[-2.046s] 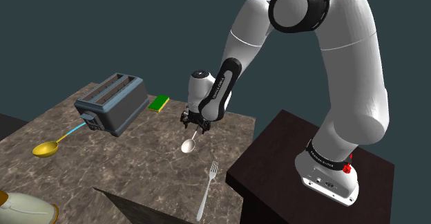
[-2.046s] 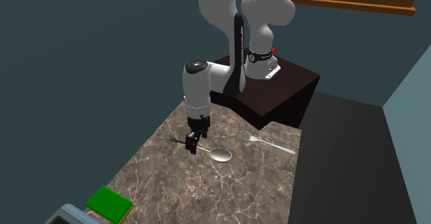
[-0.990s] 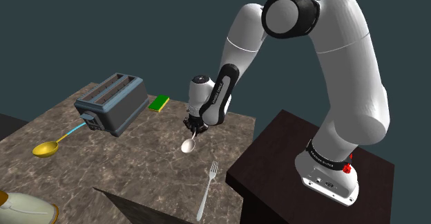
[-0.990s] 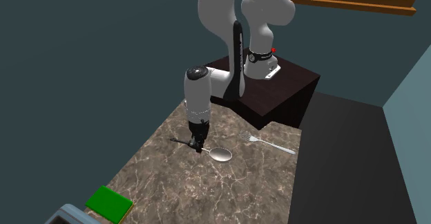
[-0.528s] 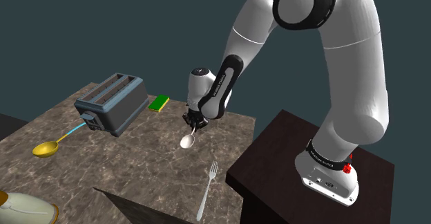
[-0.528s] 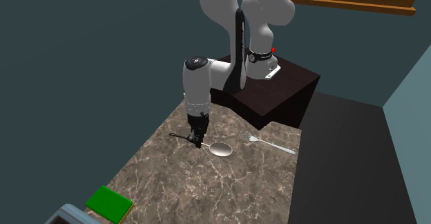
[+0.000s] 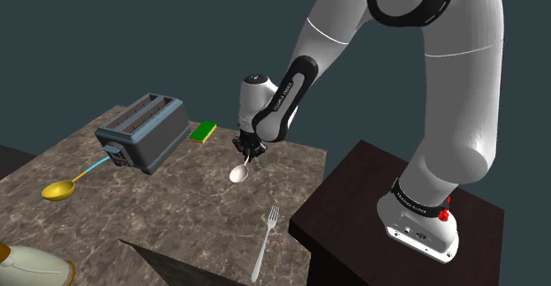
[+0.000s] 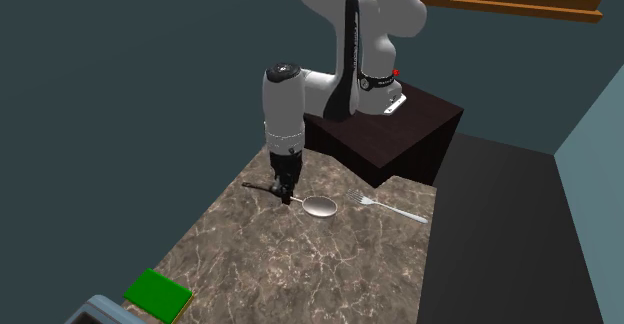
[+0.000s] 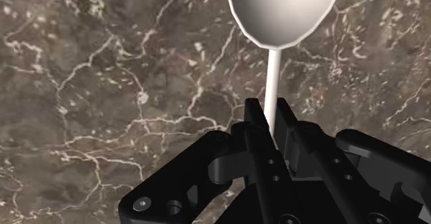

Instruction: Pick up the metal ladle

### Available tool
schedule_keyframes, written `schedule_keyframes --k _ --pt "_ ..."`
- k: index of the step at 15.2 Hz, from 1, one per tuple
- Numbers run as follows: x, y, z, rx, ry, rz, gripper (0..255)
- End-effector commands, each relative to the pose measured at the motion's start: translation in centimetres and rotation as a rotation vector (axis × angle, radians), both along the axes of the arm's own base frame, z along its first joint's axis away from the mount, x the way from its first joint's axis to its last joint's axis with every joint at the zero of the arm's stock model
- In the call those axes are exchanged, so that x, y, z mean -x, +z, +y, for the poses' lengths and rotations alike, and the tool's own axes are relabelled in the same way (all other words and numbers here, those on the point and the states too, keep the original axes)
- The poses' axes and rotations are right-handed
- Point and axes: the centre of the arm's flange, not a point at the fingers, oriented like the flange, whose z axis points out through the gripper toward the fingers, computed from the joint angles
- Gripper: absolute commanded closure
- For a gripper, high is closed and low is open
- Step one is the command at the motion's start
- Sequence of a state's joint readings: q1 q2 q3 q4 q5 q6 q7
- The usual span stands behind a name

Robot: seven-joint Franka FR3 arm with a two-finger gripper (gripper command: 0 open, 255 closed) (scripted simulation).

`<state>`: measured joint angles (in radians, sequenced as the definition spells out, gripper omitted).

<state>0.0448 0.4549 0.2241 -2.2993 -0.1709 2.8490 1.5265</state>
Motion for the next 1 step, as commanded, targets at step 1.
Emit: schedule_keyframes --k 1 --pt "-0.04 0.29 0.01 0.000 0.000 0.000 255"
